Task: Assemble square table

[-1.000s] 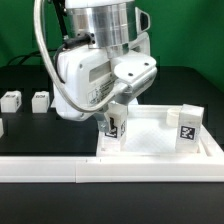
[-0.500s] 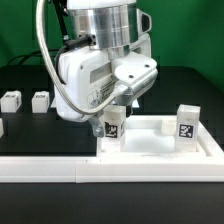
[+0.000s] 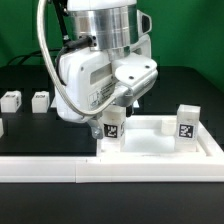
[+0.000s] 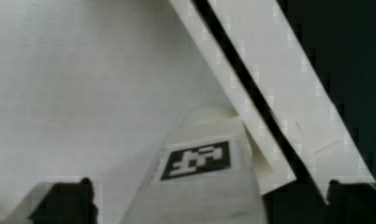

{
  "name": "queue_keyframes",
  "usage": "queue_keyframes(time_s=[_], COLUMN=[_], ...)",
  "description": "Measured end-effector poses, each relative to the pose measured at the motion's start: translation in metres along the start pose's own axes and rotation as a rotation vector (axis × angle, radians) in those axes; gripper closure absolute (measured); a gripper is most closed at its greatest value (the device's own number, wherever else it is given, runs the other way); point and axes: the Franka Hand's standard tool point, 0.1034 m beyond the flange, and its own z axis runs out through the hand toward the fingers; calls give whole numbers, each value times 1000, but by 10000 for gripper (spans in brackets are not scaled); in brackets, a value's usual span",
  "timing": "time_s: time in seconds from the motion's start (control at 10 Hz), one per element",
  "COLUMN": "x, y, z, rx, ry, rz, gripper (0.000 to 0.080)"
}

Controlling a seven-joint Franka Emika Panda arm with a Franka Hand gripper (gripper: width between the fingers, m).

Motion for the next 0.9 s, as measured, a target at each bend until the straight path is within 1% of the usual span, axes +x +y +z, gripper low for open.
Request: queue_keyframes(time_s=[0.5, 0.6, 0.7, 0.8, 0.9], x=[0, -2, -9, -16, -22], y=[0, -1, 2, 8, 21], z=[1, -1, -13, -24, -30], rx=[-1, 7, 36, 91, 106], ry=[1, -4, -32, -46, -48], rz=[-1, -61, -160, -295, -456], gripper=[151, 151, 151, 151, 151])
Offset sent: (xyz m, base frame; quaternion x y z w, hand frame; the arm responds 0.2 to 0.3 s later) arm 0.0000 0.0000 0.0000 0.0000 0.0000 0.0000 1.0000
